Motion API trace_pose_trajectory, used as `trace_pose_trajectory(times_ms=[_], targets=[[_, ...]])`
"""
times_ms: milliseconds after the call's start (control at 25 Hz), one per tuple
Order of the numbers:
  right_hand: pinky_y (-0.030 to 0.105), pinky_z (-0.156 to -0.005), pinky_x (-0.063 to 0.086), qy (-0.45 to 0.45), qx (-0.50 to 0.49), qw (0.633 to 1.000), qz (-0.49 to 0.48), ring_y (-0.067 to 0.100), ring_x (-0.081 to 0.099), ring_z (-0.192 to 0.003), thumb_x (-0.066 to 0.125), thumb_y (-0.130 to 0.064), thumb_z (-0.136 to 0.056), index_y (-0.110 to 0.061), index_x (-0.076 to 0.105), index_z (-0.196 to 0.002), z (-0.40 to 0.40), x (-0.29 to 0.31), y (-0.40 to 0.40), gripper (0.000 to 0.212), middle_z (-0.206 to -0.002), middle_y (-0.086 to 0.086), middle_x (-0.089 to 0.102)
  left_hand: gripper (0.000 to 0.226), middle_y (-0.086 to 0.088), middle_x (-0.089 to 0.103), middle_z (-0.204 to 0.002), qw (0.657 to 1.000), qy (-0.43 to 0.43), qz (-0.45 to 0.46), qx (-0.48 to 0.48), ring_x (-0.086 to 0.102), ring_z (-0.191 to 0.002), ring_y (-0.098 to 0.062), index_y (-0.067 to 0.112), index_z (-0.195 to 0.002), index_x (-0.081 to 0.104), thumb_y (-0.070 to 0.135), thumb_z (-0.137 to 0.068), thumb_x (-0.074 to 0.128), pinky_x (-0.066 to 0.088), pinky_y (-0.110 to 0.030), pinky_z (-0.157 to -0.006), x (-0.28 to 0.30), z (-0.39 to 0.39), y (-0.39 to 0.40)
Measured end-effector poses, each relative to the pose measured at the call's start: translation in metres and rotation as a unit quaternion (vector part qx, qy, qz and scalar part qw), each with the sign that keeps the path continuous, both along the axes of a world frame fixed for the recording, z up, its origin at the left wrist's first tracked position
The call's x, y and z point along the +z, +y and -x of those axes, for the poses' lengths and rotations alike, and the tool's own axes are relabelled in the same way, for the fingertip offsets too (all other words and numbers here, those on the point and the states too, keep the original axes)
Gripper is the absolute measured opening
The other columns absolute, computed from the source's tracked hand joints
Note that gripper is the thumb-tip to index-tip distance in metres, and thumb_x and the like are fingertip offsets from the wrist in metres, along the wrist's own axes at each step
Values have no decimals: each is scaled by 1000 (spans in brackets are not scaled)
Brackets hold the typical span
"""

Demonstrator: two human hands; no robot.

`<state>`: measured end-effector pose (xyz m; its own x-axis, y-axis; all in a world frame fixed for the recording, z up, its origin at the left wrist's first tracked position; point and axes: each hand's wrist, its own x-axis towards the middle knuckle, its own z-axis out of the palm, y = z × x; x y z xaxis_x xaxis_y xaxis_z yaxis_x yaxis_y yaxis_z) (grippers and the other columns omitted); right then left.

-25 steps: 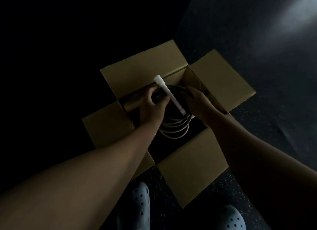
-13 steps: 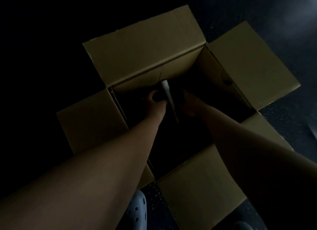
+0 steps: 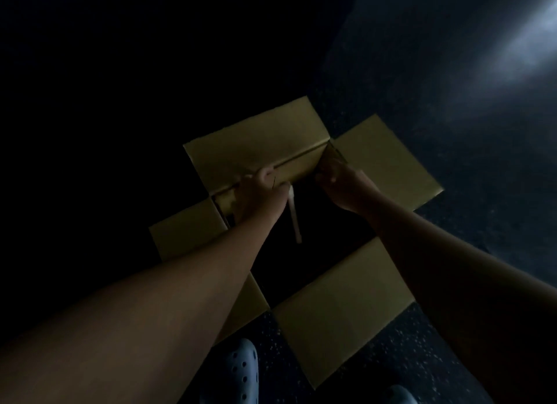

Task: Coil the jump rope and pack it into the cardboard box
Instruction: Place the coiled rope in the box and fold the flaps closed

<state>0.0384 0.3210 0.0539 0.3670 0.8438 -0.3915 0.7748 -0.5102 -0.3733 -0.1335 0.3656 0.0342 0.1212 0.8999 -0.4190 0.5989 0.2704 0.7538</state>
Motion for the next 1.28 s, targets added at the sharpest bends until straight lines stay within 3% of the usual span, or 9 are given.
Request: trace_pose_trajectory(times_ms=[80,200,320,440,600,760,1040,1280], targets=[[49,-98,51,1,-10,1000,-18,38,61,-121,40,-46,-104,-24,51,-142,1,47,-11,45,-138,14,62,53,-7,55,-137,997,52,-54,-16,52,-127,-33,32,-132,59,54,-83,60,45,-49,-103,39,15,-7],[48,-91,56,-5,-41,998,-49,30,67,-102,40,-49,-101,-29,56,-133,7,105,-31,41,-120,11,68,68,-11,46,-151,981,133,-139,-4,45,-135,-36,24,-147,47,57,-89,57,36,-49,-108,81,41,-17],[43,-88,56,-45,-29,997,-49,25,65,-104,41,-51,-102,-33,53,-138,8,126,-46,42,-127,9,66,84,-15,38,-157,970,195,-142,15,41,-138,-40,22,-154,34,65,-86,57,33,-52,-107,93,73,-24],[45,-90,53,-77,-38,996,-39,30,60,-117,40,-52,-103,-31,49,-144,-1,118,-50,47,-138,11,56,96,-20,36,-156,963,242,-99,59,40,-136,-46,20,-155,27,70,-80,60,35,-58,-107,75,103,-23],[58,-106,44,-134,-13,991,-11,41,42,-137,41,-57,-101,-28,44,-149,-31,78,-37,56,-156,16,38,112,-23,32,-155,958,252,-5,133,35,-136,-53,23,-156,19,77,-68,65,37,-67,-105,33,120,-16],[64,-111,34,-185,-20,982,1,50,30,-143,44,-63,-97,-30,36,-155,-69,31,-24,67,-162,19,26,123,-25,16,-163,949,254,69,174,20,-144,-57,26,-160,6,79,-67,66,32,-70,-109,-5,118,-11],[67,-115,24,-196,-70,977,56,53,26,-144,52,-78,-84,-28,18,-160,-102,-12,-9,98,-165,23,17,118,-19,23,-163,951,190,55,239,23,-147,-45,16,-158,21,75,-69,71,31,-61,-112,-47,113,-6],[66,-115,22,-210,-85,974,2,52,19,-148,60,-69,-85,-26,21,-160,-89,6,-13,95,-166,22,15,109,-21,21,-162,939,222,36,260,27,-143,-48,19,-158,21,66,-74,73,34,-59,-109,-25,103,-15]])
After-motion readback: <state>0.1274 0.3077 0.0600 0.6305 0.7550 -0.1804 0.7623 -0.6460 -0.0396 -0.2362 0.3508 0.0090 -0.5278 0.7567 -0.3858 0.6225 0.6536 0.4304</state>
